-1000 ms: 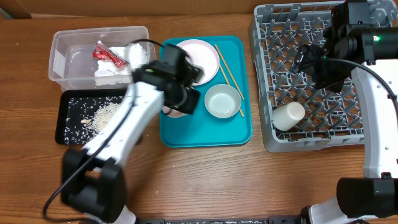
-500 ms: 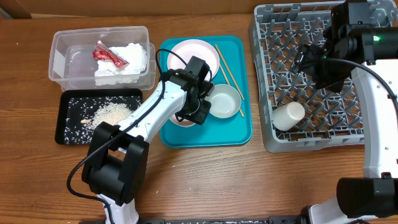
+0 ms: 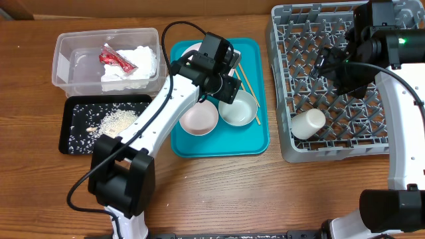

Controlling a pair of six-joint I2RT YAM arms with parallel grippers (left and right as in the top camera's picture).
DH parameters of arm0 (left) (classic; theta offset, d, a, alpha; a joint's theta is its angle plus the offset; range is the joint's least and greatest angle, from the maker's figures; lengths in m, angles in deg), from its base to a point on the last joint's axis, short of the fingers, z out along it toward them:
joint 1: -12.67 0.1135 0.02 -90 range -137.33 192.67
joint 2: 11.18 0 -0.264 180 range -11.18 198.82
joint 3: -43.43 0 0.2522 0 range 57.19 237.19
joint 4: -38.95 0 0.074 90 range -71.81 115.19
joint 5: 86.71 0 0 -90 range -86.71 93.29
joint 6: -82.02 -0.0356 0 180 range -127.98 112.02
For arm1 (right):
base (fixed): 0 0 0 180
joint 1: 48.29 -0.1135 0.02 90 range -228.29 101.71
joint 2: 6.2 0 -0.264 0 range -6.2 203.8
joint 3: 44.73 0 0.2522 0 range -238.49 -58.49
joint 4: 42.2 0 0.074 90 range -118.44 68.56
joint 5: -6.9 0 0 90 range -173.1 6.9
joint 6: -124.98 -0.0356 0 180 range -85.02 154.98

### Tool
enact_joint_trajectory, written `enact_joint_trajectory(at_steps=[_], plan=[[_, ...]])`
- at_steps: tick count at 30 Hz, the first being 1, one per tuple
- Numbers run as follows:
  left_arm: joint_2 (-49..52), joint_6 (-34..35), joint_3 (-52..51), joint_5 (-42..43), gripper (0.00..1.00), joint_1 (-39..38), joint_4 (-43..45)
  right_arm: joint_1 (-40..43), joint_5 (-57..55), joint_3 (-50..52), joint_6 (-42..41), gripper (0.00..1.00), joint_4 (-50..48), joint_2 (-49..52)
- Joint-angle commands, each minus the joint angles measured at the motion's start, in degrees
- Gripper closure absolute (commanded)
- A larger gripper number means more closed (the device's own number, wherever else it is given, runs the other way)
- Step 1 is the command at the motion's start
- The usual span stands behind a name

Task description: Sort waste into correct bins and load items into the dishwasher

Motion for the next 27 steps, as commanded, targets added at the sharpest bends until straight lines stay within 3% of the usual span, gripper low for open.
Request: enact_joint_trajectory(at_steps=[1,9,21,27], plan=[[5.11,-3.15,0.68,-2.03,0.31,-0.22,0.92,-0.02,-0.11,-1.2,0.24,0.17,-0.11,-1.05],[10.88,-3.23,0.68,-2.16,0.45,-0.15,0.85,-0.02,-0.11,-1.2,0.24,0.17,-0.15,-1.05],[11.17,-3.23,0.68,1.62,0.96,-0.22,2.38,-0.02,-0.09,-1.2,0.24,0.17,-0.24,-1.05],[10.8,-0.33,4.24,6.05,0.96,2.23,-0.66,-0.02,-0.07,-1.2,0.22,0.17,-0.13,-1.05]])
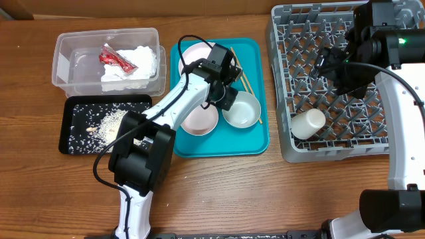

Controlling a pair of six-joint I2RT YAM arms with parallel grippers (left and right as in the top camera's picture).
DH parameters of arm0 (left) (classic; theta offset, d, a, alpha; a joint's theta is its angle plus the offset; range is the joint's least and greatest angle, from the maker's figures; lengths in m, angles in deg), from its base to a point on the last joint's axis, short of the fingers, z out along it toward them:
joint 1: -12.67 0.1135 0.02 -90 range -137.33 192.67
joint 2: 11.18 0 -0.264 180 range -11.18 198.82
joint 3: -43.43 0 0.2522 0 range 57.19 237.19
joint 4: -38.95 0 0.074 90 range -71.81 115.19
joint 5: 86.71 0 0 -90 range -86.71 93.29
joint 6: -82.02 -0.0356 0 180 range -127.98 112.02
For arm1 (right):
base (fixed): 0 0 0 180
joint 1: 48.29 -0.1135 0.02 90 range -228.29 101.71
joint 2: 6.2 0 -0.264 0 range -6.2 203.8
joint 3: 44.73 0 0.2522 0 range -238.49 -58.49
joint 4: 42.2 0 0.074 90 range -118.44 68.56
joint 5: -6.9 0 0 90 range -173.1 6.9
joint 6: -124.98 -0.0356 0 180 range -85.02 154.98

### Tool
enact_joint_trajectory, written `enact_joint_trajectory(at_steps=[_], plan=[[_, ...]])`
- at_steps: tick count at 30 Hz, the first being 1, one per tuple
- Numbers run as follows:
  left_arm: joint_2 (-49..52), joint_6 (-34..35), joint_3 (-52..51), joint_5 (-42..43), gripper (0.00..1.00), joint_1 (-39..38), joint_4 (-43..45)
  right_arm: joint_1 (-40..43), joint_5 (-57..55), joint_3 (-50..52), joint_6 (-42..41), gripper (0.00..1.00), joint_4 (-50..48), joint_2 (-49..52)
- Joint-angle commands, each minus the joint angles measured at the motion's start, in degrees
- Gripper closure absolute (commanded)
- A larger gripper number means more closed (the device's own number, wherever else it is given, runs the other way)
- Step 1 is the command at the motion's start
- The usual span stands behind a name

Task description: Sort waste into correct bins and load items into the dishwasher

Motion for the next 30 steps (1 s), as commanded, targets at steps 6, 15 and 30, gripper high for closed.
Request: enact_joint_trajectory(at_steps=[6,15,30], plan=[[-0.55,1.88,10.91,11.15,0.96,6.45,-8.02,0.0,-0.04,-1.18,0.22,0.17,-0.33,-1.05],[-0.48,3.17,10.99,4.52,0.96,6.97,-11.63,-1.14,2.12,-1.18,0.2,0.17,-1.88,-0.76],[-0.17,9.4,10.6,-3.48,0.96,6.4,-10.6,-12.61,8.61,9.33,-5.97,0.2,-17.05,1.44]])
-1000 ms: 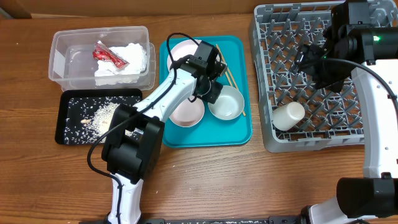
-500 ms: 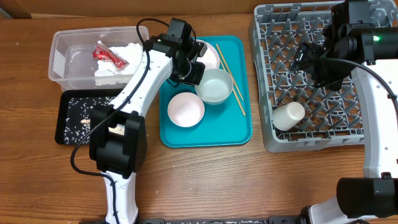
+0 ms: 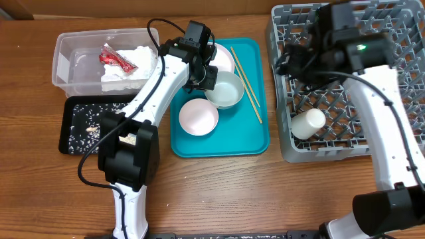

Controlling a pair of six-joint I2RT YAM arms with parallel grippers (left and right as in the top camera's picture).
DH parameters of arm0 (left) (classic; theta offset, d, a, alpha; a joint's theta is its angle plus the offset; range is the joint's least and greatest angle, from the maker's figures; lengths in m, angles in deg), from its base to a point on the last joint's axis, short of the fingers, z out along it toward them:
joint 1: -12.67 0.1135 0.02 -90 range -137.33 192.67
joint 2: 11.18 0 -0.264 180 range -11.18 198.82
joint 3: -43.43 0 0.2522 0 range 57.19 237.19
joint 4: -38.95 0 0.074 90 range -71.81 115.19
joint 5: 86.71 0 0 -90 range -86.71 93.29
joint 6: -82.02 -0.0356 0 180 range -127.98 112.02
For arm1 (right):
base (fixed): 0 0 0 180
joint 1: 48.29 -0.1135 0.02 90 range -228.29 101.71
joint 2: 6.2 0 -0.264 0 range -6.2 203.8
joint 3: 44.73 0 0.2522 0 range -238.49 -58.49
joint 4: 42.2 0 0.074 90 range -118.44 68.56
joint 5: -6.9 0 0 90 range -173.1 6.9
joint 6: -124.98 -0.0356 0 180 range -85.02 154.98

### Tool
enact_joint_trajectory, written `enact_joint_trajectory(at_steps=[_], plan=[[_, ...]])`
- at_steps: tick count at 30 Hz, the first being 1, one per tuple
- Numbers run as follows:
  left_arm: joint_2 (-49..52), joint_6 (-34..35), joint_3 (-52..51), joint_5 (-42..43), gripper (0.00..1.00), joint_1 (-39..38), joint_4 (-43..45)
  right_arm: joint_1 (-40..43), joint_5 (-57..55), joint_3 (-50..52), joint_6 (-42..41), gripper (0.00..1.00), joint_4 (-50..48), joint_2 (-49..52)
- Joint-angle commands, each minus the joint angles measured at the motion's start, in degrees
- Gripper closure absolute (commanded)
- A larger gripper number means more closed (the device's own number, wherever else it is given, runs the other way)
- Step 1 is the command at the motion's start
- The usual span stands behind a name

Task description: Sort waste into correct bins and load items into the dishwasher

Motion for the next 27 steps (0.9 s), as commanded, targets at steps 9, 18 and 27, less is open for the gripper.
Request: enact_joint_trajectory(at_steps=[9,18,27], plan=[[0.0,0.81,-0.07,1.62,0.9,-1.27,-0.5,-4.87,3.98,5.44,-4.85,0.2,-7.48,5.27],[0.0,0.83,-0.31,1.62,0.71,-2.21,-0.5,-4.87,3.98,5.92,-4.87,0.2,-7.74,6.05],[-0.26,0.85,3.5,1.64,0.38,-0.85,-2.47,-6.47,3.93,5.92,-5.73,0.21,-8.46,9.05]])
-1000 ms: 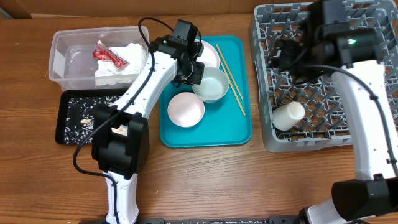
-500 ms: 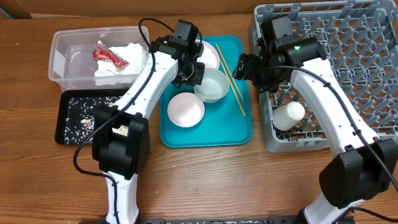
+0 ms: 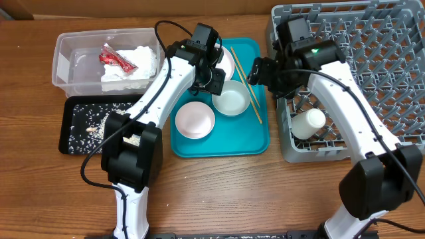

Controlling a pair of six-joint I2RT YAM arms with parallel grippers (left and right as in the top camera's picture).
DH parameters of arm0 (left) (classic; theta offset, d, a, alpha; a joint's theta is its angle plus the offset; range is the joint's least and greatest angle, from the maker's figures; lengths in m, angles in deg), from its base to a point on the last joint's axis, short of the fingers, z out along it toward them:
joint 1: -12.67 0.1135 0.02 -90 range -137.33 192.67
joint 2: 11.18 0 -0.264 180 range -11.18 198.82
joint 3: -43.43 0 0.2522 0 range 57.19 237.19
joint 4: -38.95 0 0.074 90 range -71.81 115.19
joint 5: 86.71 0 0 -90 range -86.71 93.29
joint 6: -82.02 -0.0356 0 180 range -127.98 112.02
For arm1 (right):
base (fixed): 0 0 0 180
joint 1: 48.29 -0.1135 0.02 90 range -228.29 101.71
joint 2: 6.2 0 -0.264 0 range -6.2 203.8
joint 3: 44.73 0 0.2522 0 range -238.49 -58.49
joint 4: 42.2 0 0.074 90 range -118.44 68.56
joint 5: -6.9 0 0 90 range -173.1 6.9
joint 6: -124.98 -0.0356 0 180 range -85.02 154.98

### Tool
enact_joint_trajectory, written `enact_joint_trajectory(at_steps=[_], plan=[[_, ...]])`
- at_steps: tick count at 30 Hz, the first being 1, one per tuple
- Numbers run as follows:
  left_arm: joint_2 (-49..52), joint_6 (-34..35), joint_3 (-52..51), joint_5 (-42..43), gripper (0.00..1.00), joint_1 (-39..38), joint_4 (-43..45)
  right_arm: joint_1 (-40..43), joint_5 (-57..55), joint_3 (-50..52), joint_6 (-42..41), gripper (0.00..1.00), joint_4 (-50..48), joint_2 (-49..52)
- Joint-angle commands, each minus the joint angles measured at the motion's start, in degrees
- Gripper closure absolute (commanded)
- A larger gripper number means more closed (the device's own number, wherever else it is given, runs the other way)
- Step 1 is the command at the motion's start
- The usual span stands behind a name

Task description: Sort waste into correct bins and load items into the dishwasher

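A teal tray holds a pale green bowl, a white bowl, a plate partly hidden under my left arm, and a pair of chopsticks. My left gripper sits at the green bowl's back-left rim and looks shut on it. My right gripper hangs over the tray's right edge, by the far end of the chopsticks; its jaws are too dark to read. The grey dish rack on the right holds a white cup lying on its side.
A clear plastic bin at the back left contains white tissue and a red wrapper. In front of it lies a black tray scattered with rice grains. Bare wooden table runs along the front.
My right gripper has moved left, from over the rack's left part to the tray's right edge. The left gripper and green bowl have shifted slightly right and toward the front.
My left gripper first hovered over the two bowls at the tray's front, with the right arm far back over the rack. Then it was at the green bowl's rim. Later the bowl was further back on the tray, and the right arm has come leftward.
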Motion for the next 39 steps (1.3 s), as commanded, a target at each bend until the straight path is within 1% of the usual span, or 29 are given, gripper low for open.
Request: enact_joint_trajectory(at_steps=[1,3,6,7,9,10,12,16,17,18,19,20,21,22,23,24,27,30,34,36,39], plan=[[-0.37,0.15,4.39,0.48,0.38,1.57,-2.38,-1.09,0.0,0.24,-1.16,0.22,-0.74,1.95],[-0.46,0.17,10.21,0.48,0.37,3.26,-6.71,-1.55,-0.46,0.24,-1.64,0.24,-1.33,3.5],[-0.46,0.39,16.74,0.46,0.39,5.31,-11.28,-1.9,-1.49,0.24,-3.21,0.28,-1.42,6.01],[-0.46,0.39,19.04,0.46,0.4,6.1,-12.72,-2.14,-1.97,0.24,-4.2,0.33,-1.55,7.34],[-0.46,0.39,22.25,0.44,0.42,7.54,-14.32,-2.84,-2.27,0.24,-4.72,0.38,-2.58,9.81],[-0.46,0.39,23.63,0.44,0.42,8.37,-14.69,-3.19,-3.21,0.24,-5.97,0.39,-2.78,10.69],[-0.46,0.68,25.14,0.33,0.43,9.9,-14.73,-4.39,-6.93,0.24,-8.81,0.42,-2.86,12.9],[-0.46,2.97,25.59,0.15,0.43,12.48,-14.58,-5.7,-9.9,0.24,-10.21,0.49,-3.08,15.17],[-0.44,2.97,25.59,0.2,0.43,13.33,-14.47,-6.01,-10.58,0.26,-10.38,0.58,-3.5,15.72],[-0.44,2.95,25.59,0.2,0.41,13.84,-14.43,-6.1,-10.6,0.26,-10.38,0.6,-3.8,16.22],[-0.44,2.95,25.59,0.22,0.37,14.49,-14.43,-6.14,-10.54,0.28,-10.4,0.66,-4.2,16.85],[-0.44,2.95,25.59,0.22,0.3,14.75,-14.43,-6.14,-10.54,0.28,-10.4,0.69,-4.33,17.38],[-0.44,2.93,25.59,0.22,0.16,15.04,-14.45,-6.14,-10.51,0.28,-10.45,0.8,-4.31,17.97],[-0.44,2.93,25.57,0.22,0.0,15.08,-14.49,-6.14,-10.51,0.28,-10.45,0.87,-4.28,18.05],[-0.42,2.91,25.57,0.22,0.0,15.08,-14.51,-6.14,-10.54,0.28,-10.58,0.93,-4.26,18.1],[-0.42,2.91,25.57,0.22,0.0,15.08,-14.51,-6.14,-10.54,0.28,-10.58,0.96,-4.33,18.08],[-0.39,2.93,25.57,0.22,0.0,15.06,-14.47,-6.12,-10.49,-0.31,-10.6,0.96,-4.04,18.01],[-0.39,2.93,25.57,0.22,0.0,15.06,-14.47,-6.01,-10.56,-2.49,-10.47,0.96,-1.73,17.07],[-0.39,2.93,25.57,0.22,0.0,15.06,-14.47,-5.4,-12.52,-9.35,-9.14,0.96,4.04,13.18],[-0.39,2.93,25.57,0.22,0.0,15.06,-14.47,-4.96,-17.25,-14.36,-8.61,0.96,7.96,10.32],[-0.39,2.93,25.57,0.22,0.0,15.06,-14.47,-3.91,-29.73,-21.53,-8.72,0.96,12.92,6.51]])
